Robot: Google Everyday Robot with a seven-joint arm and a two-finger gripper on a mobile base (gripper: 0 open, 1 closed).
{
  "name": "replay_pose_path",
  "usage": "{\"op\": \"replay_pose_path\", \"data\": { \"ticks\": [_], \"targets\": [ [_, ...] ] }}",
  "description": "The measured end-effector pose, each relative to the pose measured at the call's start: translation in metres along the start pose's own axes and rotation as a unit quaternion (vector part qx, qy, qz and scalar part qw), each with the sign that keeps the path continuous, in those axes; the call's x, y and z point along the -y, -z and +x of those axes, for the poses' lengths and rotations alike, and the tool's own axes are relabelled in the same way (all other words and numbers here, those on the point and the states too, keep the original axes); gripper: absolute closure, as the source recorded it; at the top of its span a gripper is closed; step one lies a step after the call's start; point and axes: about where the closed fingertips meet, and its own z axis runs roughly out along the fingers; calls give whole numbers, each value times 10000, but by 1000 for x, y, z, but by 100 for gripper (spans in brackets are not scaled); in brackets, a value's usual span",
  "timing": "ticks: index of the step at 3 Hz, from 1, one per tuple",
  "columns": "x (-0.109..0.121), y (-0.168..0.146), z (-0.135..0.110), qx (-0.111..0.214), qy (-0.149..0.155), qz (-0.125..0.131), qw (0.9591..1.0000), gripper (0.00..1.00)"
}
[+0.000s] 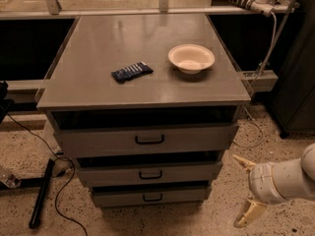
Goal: Open bottom drawer
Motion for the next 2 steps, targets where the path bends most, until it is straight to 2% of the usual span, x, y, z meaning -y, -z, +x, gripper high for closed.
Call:
{"op": "replay_pose_path", "data": {
  "ticks": [1,2],
  "targets": [
    [0,0,0,0,0,-1,10000,0],
    [0,-22,6,34,-173,-293,9994,0]
  ]
}}
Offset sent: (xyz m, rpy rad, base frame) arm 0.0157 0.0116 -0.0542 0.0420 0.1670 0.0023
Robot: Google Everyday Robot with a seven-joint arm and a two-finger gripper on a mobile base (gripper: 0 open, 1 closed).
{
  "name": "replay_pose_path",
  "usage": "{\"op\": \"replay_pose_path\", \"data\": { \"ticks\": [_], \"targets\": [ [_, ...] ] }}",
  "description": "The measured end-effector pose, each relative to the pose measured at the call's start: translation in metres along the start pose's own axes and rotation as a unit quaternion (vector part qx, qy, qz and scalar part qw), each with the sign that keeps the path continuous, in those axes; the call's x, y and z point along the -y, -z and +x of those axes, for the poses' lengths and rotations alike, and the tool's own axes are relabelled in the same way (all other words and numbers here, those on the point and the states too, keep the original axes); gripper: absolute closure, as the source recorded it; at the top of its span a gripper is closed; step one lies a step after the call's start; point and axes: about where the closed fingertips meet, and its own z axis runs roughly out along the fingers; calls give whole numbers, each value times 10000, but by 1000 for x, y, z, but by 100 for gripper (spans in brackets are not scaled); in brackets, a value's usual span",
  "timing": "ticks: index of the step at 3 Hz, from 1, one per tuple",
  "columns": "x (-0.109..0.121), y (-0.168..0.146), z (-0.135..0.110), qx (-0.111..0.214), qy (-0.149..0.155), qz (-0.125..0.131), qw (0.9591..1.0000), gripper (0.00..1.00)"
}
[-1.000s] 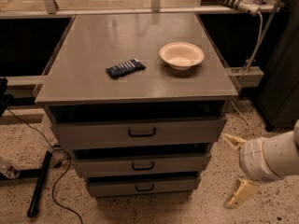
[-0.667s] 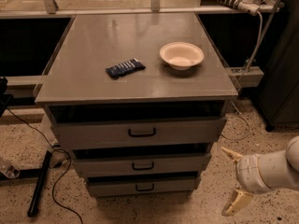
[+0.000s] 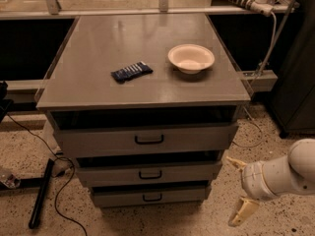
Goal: Open bottom drawer
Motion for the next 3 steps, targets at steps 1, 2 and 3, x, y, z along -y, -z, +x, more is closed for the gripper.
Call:
{"op": "replay_pose_path", "data": {
  "ticks": [1,2,3],
  "targets": [
    [8,-36,15,73,-181,-369,9991,0],
    [11,-69,33,131,-271,-582,9979,0],
    [9,-114,75,312,-273,-512,9978,0]
  ]
}}
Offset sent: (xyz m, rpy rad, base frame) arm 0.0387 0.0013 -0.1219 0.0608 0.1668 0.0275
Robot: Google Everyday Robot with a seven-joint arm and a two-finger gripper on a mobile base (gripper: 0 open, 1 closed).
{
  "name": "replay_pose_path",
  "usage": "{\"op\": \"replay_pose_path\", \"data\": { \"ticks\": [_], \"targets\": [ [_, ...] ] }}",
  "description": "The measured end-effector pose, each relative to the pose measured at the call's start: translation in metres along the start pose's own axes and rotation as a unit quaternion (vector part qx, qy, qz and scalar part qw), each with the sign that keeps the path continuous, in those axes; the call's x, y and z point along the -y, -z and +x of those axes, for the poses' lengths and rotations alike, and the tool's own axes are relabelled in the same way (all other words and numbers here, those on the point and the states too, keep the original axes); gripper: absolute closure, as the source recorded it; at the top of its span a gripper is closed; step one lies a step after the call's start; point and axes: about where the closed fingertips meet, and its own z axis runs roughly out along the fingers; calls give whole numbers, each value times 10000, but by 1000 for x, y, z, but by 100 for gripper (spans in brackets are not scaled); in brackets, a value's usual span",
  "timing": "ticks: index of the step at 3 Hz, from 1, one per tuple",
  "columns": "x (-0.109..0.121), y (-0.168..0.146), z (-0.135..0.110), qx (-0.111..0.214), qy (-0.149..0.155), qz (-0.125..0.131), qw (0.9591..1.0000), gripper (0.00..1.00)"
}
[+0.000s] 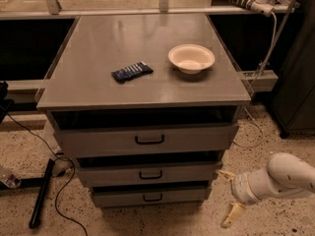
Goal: Open bottom drawer
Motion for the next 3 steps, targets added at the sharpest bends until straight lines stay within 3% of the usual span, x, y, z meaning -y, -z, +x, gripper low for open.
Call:
{"op": "replay_pose_path", "data": {
  "ticks": [1,2,3],
  "targets": [
    [-2,-3,3,42,-38,6,10000,0],
    [1,-17,14,23,150,255,9996,0],
    [13,-39,27,165,459,703,9963,0]
  ]
}}
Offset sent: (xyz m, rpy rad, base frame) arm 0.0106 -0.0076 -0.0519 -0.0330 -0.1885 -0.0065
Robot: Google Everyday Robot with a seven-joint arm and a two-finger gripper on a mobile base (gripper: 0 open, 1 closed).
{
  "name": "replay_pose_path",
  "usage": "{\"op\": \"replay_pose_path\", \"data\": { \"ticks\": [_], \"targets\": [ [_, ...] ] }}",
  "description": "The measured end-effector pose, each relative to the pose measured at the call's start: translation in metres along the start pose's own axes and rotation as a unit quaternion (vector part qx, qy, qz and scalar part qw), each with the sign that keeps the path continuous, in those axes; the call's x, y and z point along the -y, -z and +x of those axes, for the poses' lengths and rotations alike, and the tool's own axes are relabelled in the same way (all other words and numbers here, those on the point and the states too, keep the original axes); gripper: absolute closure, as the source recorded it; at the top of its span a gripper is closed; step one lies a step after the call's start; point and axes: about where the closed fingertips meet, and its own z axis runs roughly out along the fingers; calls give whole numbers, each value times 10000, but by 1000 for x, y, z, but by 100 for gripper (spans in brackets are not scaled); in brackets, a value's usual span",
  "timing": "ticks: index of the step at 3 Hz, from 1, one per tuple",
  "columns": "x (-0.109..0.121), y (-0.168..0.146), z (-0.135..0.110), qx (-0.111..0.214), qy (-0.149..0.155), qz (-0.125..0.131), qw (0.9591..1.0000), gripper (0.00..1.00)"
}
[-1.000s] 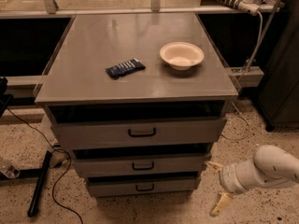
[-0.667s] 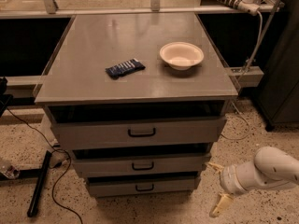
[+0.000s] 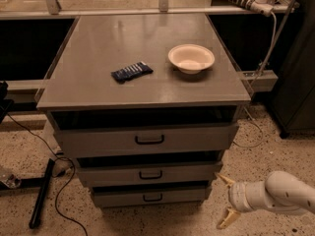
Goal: Open bottom drawer
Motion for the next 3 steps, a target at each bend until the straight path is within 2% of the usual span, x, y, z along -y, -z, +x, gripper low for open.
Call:
{"op": "replay_pose_path", "data": {
  "ticks": [1,2,3],
  "targets": [
    [4,-22,6,289,264,296,9988,0],
    [4,-22,6,290,264,295,9988,0],
    [2,-48,13,309,418,293,9982,0]
  ]
}}
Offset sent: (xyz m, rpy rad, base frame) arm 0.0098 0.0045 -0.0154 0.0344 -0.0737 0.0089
